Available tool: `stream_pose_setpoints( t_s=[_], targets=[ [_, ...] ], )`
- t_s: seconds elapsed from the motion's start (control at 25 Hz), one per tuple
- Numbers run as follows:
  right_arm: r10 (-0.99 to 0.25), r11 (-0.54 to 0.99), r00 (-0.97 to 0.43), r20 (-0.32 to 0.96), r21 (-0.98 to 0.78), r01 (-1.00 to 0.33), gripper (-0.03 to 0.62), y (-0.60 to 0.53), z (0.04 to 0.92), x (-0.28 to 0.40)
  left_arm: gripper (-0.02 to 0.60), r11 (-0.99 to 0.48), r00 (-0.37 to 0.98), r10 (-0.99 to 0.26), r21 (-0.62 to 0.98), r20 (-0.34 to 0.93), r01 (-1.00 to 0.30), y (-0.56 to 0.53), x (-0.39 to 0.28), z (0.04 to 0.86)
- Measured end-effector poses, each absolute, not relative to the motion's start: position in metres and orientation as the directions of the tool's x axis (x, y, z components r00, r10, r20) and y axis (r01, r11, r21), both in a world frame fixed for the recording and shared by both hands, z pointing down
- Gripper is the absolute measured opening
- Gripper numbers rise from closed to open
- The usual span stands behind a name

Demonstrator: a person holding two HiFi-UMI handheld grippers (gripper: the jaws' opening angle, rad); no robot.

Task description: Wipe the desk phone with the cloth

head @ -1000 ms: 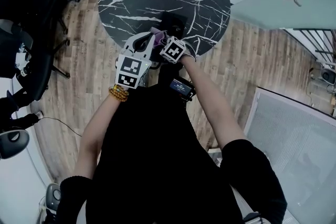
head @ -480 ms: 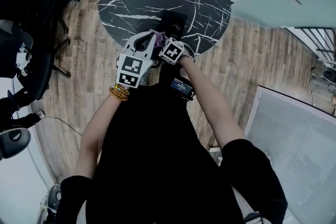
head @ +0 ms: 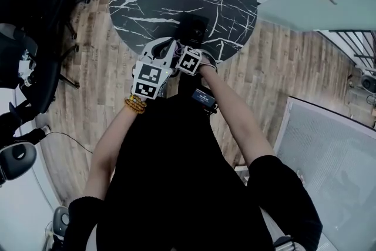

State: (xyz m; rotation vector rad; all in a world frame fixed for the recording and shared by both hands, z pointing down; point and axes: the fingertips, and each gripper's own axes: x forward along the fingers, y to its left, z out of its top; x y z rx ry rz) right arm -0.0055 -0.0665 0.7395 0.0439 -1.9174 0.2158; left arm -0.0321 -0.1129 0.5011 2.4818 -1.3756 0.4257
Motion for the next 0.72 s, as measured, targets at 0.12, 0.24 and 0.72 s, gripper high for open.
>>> stream_pose_setpoints(
  t_s=[0.12,0.24,0.72],
  targets=[
    [0.158,0.977,-0.416,0.895,-0.203,-0.066,0.055,-0.069,0.716,-0.01,0.012,-0.507,0.504,-0.777,0.099,0.378,-0.856,-0.114,-0.032,0.5],
    [0.265,0.944,-0.564,0.782,-0.33,-0.014,0.055,-0.091,0.672,-0.018,0.013,-0.5,0.5,-0.781,0.106,0.373,-0.86,-0.115,-0.032,0.5],
    [-0.509,0.858,-0.514,0.69,0.457,-0.236,0.055,-0.27,0.584,0.034,0.012,-0.484,0.485,-0.784,0.109,0.388,-0.869,-0.112,-0.037,0.504]
  ],
)
